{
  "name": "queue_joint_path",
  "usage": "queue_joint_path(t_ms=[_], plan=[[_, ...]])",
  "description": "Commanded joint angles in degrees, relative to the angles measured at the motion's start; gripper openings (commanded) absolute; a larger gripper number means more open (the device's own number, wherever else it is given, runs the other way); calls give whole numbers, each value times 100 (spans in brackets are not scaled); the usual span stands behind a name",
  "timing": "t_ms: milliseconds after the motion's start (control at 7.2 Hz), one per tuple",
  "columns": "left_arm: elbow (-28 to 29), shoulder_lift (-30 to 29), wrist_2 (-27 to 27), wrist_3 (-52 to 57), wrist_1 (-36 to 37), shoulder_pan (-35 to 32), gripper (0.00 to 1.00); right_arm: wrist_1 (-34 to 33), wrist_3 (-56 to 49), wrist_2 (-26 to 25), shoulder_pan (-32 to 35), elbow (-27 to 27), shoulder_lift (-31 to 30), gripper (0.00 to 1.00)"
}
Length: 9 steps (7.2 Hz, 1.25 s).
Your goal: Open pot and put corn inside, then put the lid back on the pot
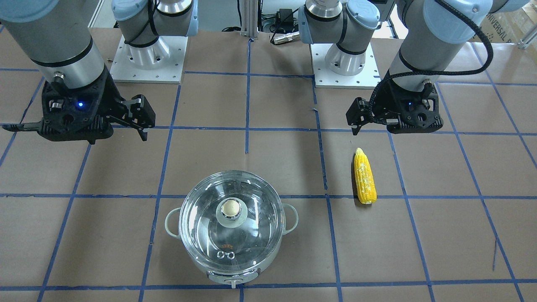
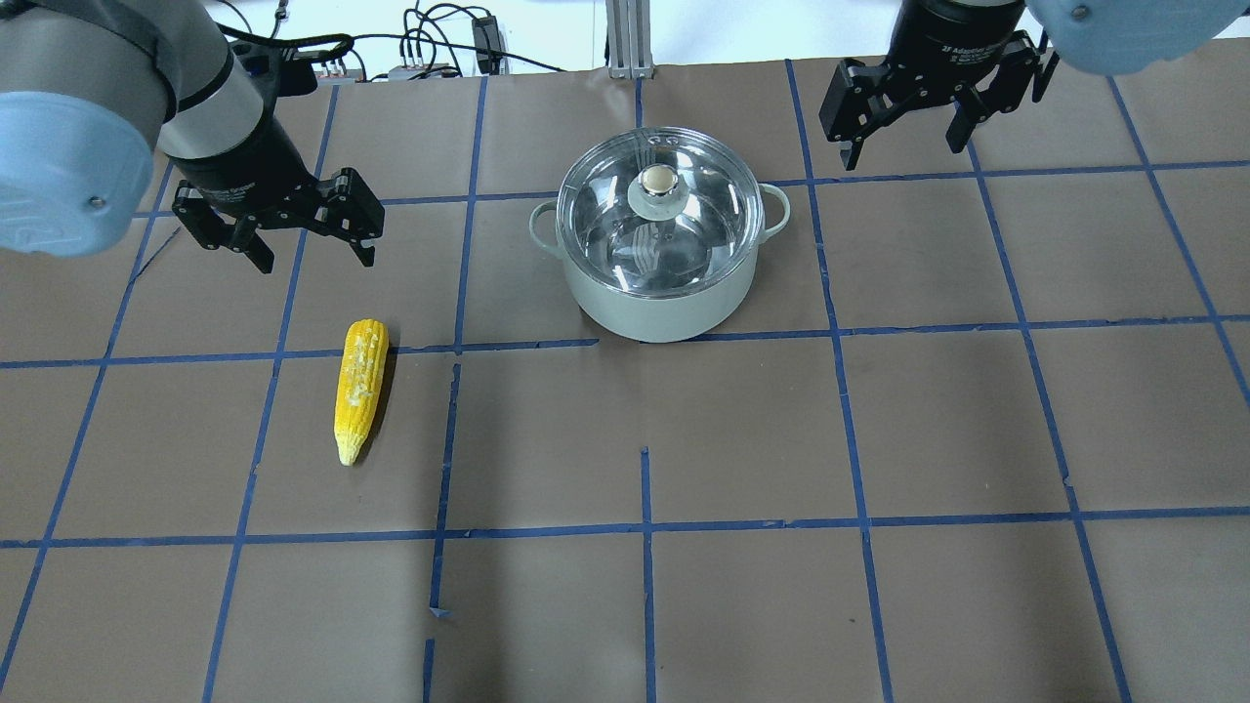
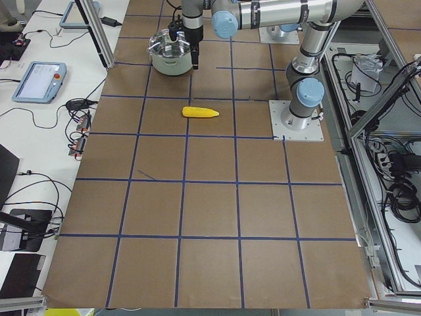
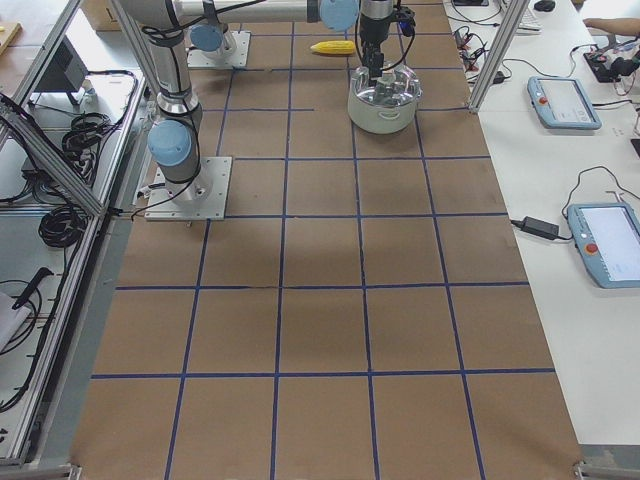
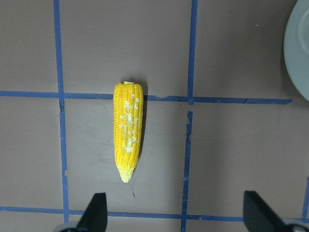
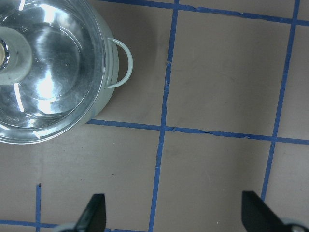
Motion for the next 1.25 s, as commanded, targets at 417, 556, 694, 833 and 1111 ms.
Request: queue_joint_path(t_ms=[417, 556, 694, 833, 1111], plan=[[-165, -51, 40, 97, 26, 9, 100, -9, 44, 65, 12, 18, 9, 100], [-401, -68, -12, 159, 209, 61, 100, -44, 96, 91, 3, -26, 70, 100], [-734, -173, -13, 812, 724, 296, 100, -27, 323, 83, 81, -322, 323, 100], [-1155, -313, -30, 1227, 1330, 699, 100, 17, 525, 74, 239, -943, 743, 100], [-1833, -621, -30, 1685, 2657, 949, 100, -86, 1175, 29, 853, -1649, 1614, 100]])
